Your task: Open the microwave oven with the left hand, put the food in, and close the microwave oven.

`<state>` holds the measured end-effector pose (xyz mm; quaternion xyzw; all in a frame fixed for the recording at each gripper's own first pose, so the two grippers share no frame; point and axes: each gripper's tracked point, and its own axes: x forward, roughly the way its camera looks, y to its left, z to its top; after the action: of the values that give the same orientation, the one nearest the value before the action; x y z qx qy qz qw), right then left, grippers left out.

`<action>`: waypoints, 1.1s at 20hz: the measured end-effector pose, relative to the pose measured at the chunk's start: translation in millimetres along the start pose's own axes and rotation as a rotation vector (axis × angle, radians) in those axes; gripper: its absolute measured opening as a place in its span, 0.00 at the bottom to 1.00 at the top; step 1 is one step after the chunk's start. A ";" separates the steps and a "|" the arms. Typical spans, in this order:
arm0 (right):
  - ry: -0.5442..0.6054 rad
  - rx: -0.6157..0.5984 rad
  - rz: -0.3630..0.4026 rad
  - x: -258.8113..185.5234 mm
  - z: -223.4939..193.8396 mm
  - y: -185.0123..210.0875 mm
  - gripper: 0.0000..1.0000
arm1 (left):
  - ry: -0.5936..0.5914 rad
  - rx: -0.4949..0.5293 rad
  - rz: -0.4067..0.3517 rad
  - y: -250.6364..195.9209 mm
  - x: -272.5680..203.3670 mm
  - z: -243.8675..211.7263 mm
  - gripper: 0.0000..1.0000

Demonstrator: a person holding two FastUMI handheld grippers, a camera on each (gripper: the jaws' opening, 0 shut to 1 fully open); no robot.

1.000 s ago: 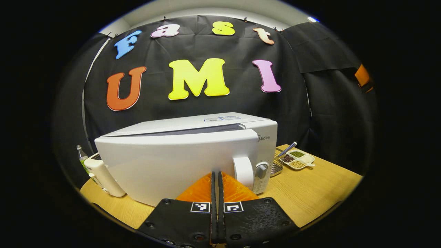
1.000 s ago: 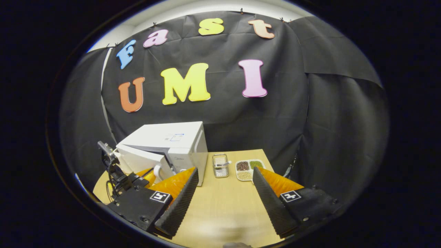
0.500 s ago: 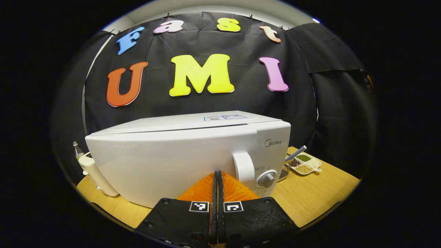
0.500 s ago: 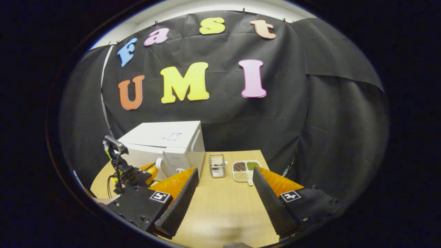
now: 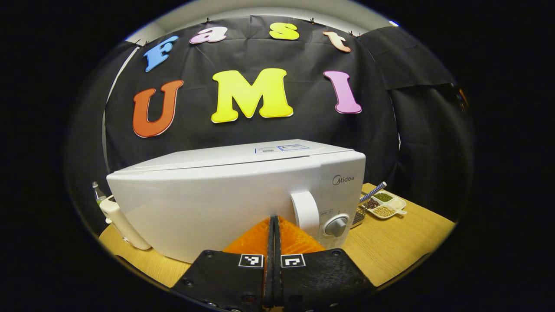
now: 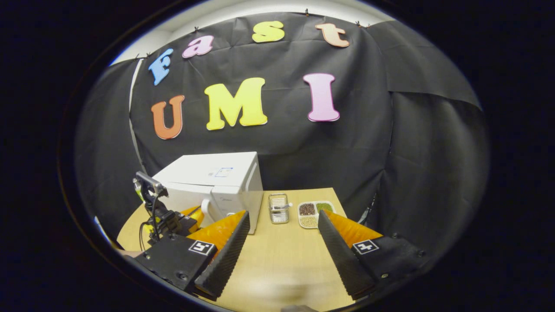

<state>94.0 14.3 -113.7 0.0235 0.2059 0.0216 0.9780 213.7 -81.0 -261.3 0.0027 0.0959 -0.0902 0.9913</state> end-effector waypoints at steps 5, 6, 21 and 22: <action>-0.013 0.001 0.017 -8.5 1.6 13.9 0.92 | 0.076 -0.013 0.033 3.7 -2.1 -4.5 0.01; -0.019 -0.010 0.016 -12.0 1.3 16.5 1.00 | 0.088 -0.028 0.043 8.2 -7.3 -7.9 0.01; -0.238 -0.004 -0.041 -76.3 32.1 49.0 0.92 | -0.084 0.018 0.066 62.5 -214.9 131.6 0.95; -0.250 -0.003 -0.042 -81.5 33.7 51.3 0.92 | -0.097 0.008 0.073 69.1 -229.0 143.4 0.95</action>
<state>31.4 60.0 -47.3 0.0202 0.0830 -0.0015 0.9963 32.2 24.5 -77.7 0.0059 0.0474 -0.0545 0.9974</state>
